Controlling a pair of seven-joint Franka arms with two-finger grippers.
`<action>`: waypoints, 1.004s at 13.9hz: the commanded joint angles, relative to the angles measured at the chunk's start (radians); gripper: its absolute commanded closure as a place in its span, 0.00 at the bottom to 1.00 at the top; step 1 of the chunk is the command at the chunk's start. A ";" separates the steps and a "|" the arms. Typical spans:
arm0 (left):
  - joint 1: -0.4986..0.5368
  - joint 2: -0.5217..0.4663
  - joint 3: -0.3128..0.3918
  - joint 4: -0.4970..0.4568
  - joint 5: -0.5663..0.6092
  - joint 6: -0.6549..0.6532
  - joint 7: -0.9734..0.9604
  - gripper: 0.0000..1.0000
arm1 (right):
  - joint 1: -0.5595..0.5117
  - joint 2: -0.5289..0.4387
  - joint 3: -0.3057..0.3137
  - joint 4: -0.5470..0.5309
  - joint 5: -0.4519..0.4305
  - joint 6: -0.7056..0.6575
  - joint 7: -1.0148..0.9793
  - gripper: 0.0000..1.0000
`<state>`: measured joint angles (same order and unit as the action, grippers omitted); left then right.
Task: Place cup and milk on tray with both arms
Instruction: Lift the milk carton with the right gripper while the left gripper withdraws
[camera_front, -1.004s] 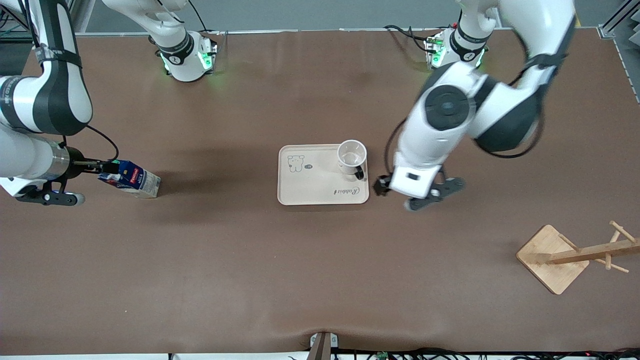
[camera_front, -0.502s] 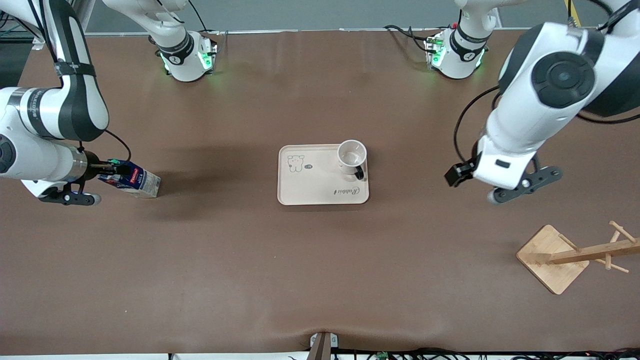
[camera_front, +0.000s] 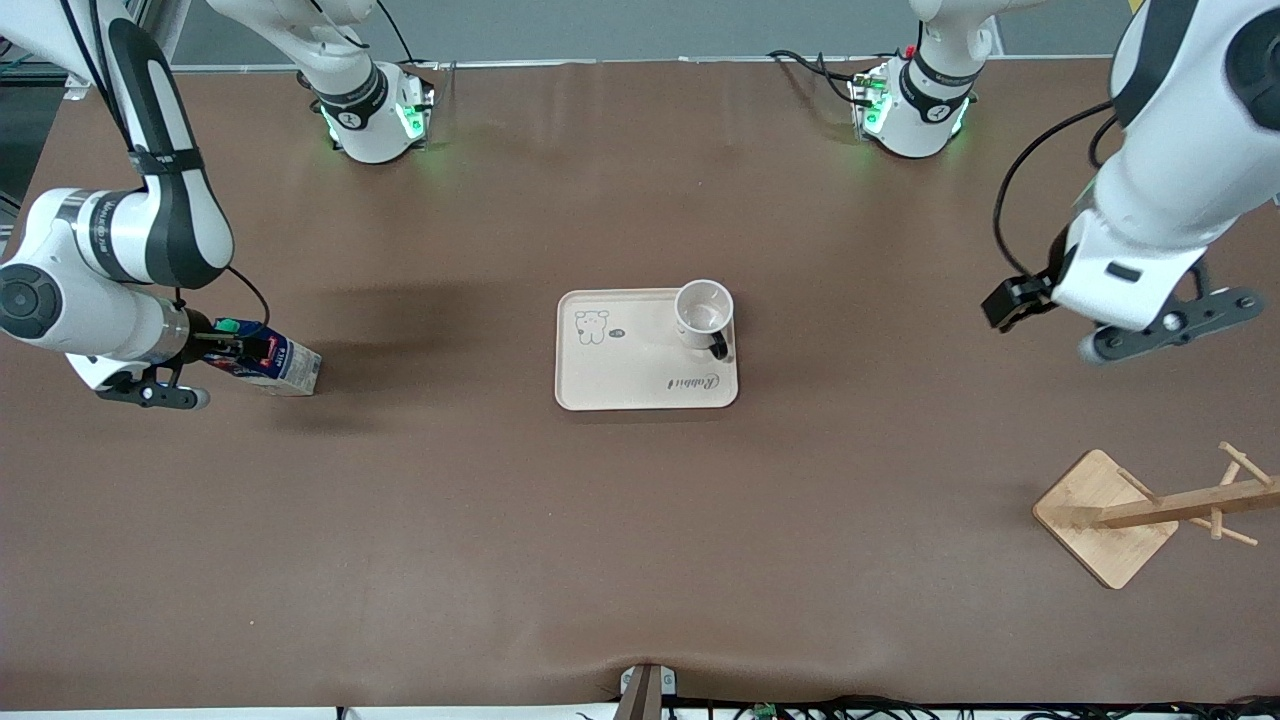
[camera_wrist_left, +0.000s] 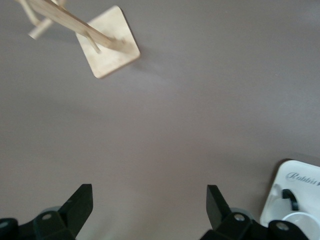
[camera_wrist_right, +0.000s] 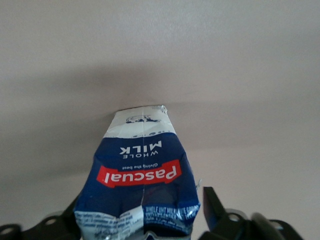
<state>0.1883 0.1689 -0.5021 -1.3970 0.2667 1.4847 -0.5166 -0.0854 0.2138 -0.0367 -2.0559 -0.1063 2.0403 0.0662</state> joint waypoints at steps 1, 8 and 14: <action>-0.099 -0.083 0.185 -0.016 -0.079 -0.037 0.171 0.00 | -0.017 -0.013 0.015 -0.018 -0.006 -0.003 -0.012 0.96; -0.182 -0.212 0.424 -0.117 -0.219 -0.064 0.426 0.00 | 0.058 -0.024 0.018 0.155 0.111 -0.339 0.015 1.00; -0.176 -0.215 0.415 -0.129 -0.218 -0.027 0.432 0.00 | 0.333 -0.024 0.020 0.307 0.112 -0.520 0.150 1.00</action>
<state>0.0125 -0.0181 -0.0909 -1.5009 0.0614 1.4371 -0.0999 0.1580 0.1877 -0.0104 -1.7743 0.0014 1.5418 0.1519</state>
